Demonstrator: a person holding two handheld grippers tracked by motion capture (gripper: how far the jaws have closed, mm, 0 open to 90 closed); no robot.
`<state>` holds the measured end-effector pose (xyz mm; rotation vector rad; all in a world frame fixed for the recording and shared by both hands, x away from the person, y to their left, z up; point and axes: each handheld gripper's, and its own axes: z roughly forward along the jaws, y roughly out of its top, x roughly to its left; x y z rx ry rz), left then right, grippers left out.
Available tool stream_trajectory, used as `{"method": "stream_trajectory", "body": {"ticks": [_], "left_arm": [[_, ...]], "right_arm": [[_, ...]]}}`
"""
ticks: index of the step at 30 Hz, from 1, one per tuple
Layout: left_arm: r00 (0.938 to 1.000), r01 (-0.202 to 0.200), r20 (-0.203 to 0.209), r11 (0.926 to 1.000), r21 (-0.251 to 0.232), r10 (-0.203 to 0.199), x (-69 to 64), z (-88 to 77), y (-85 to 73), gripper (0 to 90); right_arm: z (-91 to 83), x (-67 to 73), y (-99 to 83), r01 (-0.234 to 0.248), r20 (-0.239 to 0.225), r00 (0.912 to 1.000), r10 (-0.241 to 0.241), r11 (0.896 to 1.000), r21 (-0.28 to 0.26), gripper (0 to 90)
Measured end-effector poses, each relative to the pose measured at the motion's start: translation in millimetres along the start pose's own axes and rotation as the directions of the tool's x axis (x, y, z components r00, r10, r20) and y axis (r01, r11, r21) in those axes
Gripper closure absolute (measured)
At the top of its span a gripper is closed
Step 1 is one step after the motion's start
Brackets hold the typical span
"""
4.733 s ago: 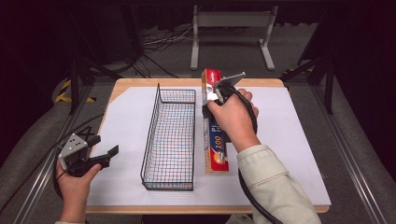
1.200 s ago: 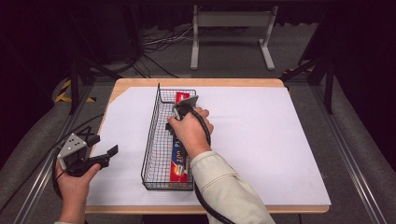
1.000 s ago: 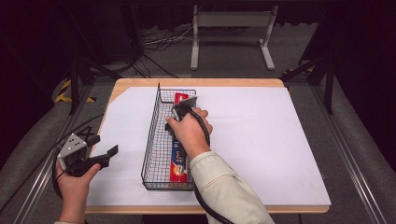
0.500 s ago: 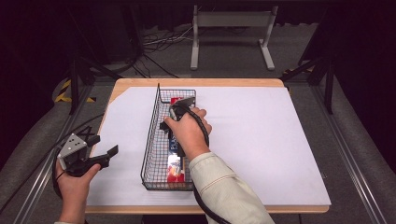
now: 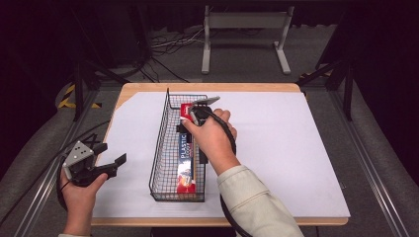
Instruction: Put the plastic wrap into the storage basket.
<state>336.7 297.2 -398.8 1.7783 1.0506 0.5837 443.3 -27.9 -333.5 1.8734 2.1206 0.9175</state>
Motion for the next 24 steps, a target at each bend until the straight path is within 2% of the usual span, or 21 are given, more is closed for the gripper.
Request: {"method": "stream_trajectory", "body": {"ticks": [3, 4, 5, 6, 7, 8, 9, 10, 11, 12, 17, 19, 20, 22, 24], "left_arm": [[1.0, 0.002, 0.002, 1.0, -0.001, -0.002, -0.2, 0.0, -0.2, 18.7], [1.0, -0.002, -0.001, 1.0, 0.004, 0.002, -0.3, -0.9, -0.7, 18.7], [1.0, -0.002, -0.001, 1.0, 0.004, 0.002, -0.3, -0.9, -0.7, 18.7], [1.0, 0.0, 0.0, 1.0, 0.003, 0.0, -0.2, -1.2, -1.1, 18.7], [1.0, -0.001, 0.0, 1.0, 0.003, 0.001, -0.5, -1.5, -1.2, 18.7], [1.0, -0.001, 0.0, 1.0, 0.003, 0.001, -0.5, -1.5, -1.2, 18.7], [1.0, -0.004, -0.001, 1.0, 0.006, 0.004, -1.7, -2.4, -1.7, 18.7], [1.0, -0.003, 0.001, 1.0, 0.008, 0.003, -2.2, -2.5, -2.2, 18.7], [1.0, -0.003, 0.001, 1.0, 0.008, 0.003, -2.2, -2.5, -2.2, 18.7], [1.0, -0.004, 0.001, 0.9999, 0.01, 0.004, -2.3, -2.1, -2.9, 18.7], [1.0, 0.001, 0.008, 0.9998, 0.019, -0.001, -3.4, -0.4, -6.2, 18.7], [1.0, 0.001, 0.008, 0.9998, 0.018, -0.002, -3.6, -0.9, -7.1, 18.7], [1.0, 0.002, 0.006, 0.9998, 0.019, -0.002, -3.7, -1.5, -7.9, 18.7], [1.0, -0.001, 0.005, 0.9998, 0.018, 0.001, -3.6, -1.9, -9.8, 18.7], [1.0, 0.003, 0.003, 0.9998, 0.021, -0.003, -3.0, -2.7, -13.6, 18.7]], "right_arm": [[-8.6, -5.1, -0.2, 0.026, -0.009, 0.9996, -0.026, 0.999, -0.028, 27.1], [-14.8, -9.7, 0.1, 0.048, -0.024, 0.9985, -0.049, 0.998, -0.05, 26.4], [-14.8, -9.7, 0.1, 0.048, -0.024, 0.9985, -0.049, 0.998, -0.05, 26.4], [-26.1, -22.5, 0.7, 0.07, -0.052, 0.9958, -0.075, 0.994, -0.086, 25.9], [-30.7, -29.5, 0.9, 0.092, -0.064, 0.993, -0.1, 0.989, -0.112, 25.6], [-30.7, -29.5, 0.9, 0.092, -0.064, 0.993, -0.1, 0.989, -0.112, 25.6], [-40.2, -43.8, -0.3, 0.109, -0.073, 0.9902, -0.119, 0.985, -0.135, 25.6], [-44.3, -50.6, -1.0, 0.128, -0.08, 0.9867, -0.141, 0.979, -0.156, 25.1], [-44.3, -50.6, -1.0, 0.128, -0.08, 0.9867, -0.141, 0.979, -0.156, 25.1], [-48.9, -57.2, -2.0, 0.128, -0.087, 0.9858, -0.144, 0.978, -0.166, 24.8], [-70.7, -93.9, -8.9, 0.183, -0.109, 0.9706, -0.215, 0.951, -0.248, 23.0], [-78.5, -109.3, -12.8, 0.187, -0.116, 0.9674, -0.225, 0.944, -0.271, 22.1], [-82.1, -116.8, -15.4, 0.201, -0.113, 0.9639, -0.241, 0.937, -0.286, 21.9], [-88.3, -131.0, -21.9, 0.233, -0.11, 0.9545, -0.277, 0.924, -0.302, 20.5], [-93.5, -147.9, -30.4, 0.278, -0.103, 0.94, -0.325, 0.905, -0.323, 18.3]]}}
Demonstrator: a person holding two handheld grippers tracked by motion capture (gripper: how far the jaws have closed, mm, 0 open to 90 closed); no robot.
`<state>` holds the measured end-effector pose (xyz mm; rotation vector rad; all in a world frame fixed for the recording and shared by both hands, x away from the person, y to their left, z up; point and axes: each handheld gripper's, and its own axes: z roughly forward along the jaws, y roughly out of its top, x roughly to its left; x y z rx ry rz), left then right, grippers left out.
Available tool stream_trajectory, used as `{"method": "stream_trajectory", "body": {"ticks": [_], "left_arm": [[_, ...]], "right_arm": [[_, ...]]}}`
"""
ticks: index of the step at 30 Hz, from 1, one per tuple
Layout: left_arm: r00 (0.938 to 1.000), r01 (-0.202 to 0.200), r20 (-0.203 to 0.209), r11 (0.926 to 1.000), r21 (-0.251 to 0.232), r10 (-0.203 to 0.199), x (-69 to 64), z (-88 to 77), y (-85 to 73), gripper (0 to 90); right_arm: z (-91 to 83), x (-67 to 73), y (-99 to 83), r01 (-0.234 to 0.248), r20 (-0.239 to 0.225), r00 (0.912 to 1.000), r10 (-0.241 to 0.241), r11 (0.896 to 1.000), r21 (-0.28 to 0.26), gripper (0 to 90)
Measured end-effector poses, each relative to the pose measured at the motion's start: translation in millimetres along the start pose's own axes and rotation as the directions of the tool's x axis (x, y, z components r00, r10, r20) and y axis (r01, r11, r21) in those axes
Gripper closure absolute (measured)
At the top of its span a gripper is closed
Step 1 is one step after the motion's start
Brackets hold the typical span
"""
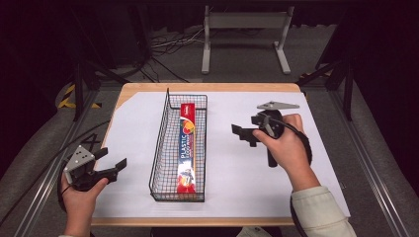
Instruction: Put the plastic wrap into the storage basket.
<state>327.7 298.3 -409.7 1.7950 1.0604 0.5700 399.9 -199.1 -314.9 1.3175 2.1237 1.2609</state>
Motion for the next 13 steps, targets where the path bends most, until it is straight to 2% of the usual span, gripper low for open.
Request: {"method": "stream_trajectory", "body": {"ticks": [2, 5, 8, 9, 10, 11, 13], "left_arm": [[1.0, -0.003, -0.002, 1.0, 0.009, 0.003, 0.6, 0.0, -3.6, 18.7], [1.0, 0.003, -0.003, 0.9999, 0.017, -0.003, 1.2, 1.5, -7.5, 18.7], [1.0, 0.0, -0.005, 0.9998, 0.02, 0.0, 1.0, 2.5, -8.5, 18.7], [1.0, -0.004, -0.006, 0.9999, 0.017, 0.004, -0.4, 3.5, -9.0, 18.7], [0.9997, -0.022, -0.013, 0.9995, 0.02, 0.023, -1.2, 4.1, -9.1, 18.7], [0.9997, -0.022, -0.013, 0.9995, 0.02, 0.023, -1.2, 4.1, -9.1, 18.8], [0.9996, -0.024, -0.014, 0.9995, 0.021, 0.024, -2.3, 5.4, -9.3, 18.8]], "right_arm": [[-8.2, -14.8, -14.2, 0.039, 0.004, 0.9992, -0.039, 0.999, -0.015, 18.0], [-16.5, -37.9, -40.4, 0.07, 0.024, 0.9973, -0.069, 0.997, -0.024, 17.3], [-22.2, -57.4, -67.4, 0.078, 0.03, 0.9966, -0.077, 0.996, -0.051, 17.3], [-22.2, -57.4, -67.4, 0.078, 0.03, 0.9966, -0.077, 0.996, -0.051, 17.3], [-24.3, -65.7, -79.9, 0.074, 0.029, 0.997, -0.072, 0.995, -0.065, 17.3], [-24.3, -65.7, -79.9, 0.074, 0.029, 0.997, -0.072, 0.995, -0.065, 17.3], [-27.1, -75.9, -99.1, 0.065, 0.028, 0.9976, -0.063, 0.992, -0.105, 17.5]]}}
